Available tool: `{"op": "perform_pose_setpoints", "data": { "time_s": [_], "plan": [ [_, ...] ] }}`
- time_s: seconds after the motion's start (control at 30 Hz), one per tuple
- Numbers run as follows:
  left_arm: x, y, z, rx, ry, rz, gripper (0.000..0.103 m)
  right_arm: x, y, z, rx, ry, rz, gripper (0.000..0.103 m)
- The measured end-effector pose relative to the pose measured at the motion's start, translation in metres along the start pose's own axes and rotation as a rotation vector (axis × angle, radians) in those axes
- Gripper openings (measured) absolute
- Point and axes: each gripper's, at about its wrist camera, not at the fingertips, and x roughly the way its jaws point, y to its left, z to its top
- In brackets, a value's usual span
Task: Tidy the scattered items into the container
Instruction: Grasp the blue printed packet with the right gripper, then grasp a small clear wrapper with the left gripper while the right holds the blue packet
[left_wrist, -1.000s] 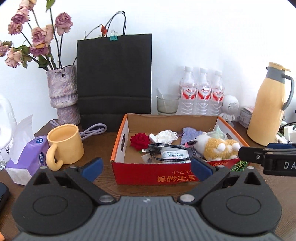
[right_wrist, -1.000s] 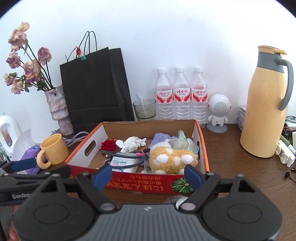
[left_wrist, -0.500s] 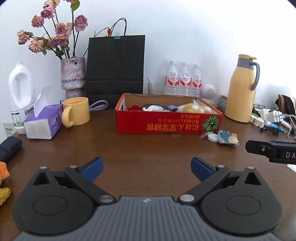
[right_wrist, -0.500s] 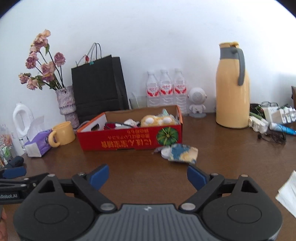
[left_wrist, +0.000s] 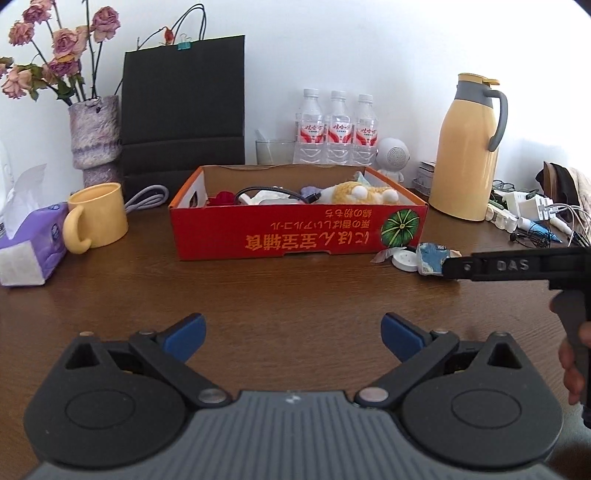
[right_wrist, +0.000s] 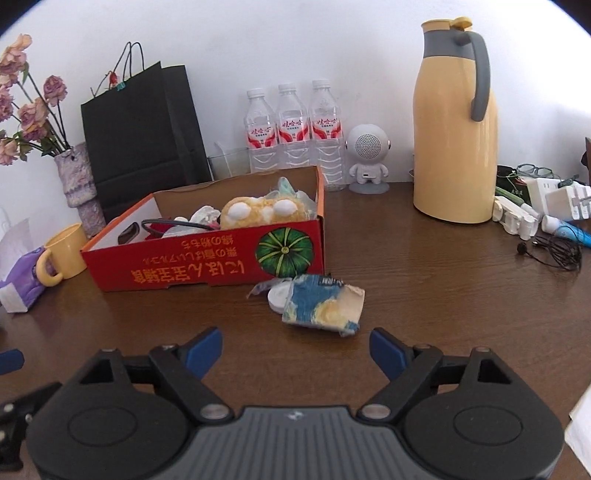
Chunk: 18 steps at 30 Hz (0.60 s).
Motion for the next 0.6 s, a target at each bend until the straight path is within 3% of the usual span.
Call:
{"op": "perform_pose_setpoints", "data": {
  "time_s": [0.13,0.2,0.23,0.3,0.33,0.4,0.53,0.6],
  "plan": [
    [0.029,-0.010,0.013,0.012,0.023,-0.045,0.100,0.045,0.001,0.020,-0.052,0.031,-0.072,0.082],
    [0.045,-0.017,0.020,0.039,0.033,-0.060,0.093,0.062,-0.004,0.024,-0.039,0.067,-0.066,0.059],
    [0.053,-0.019,0.022,0.052,0.042,-0.067,0.086,0.066,-0.007,0.024,-0.032,0.080,-0.054,0.041],
    [0.071,-0.021,0.029,0.057,0.069,-0.093,0.077,0.066,-0.011,0.023,-0.046,0.090,-0.038,0.038],
    [0.081,-0.023,0.032,0.049,0.086,-0.107,0.068,0.064,-0.012,0.022,-0.061,0.101,-0.034,0.031],
    [0.100,-0.030,0.039,0.048,0.116,-0.151,0.057,0.057,-0.017,0.022,-0.071,0.106,-0.016,0.007],
    [0.131,-0.060,0.050,0.108,0.134,-0.231,0.055,0.043,-0.041,0.026,-0.011,0.067,-0.008,0.005],
    [0.144,-0.077,0.053,0.171,0.108,-0.224,0.055,0.043,-0.052,0.026,0.025,0.063,-0.007,0.005]
  ]
}}
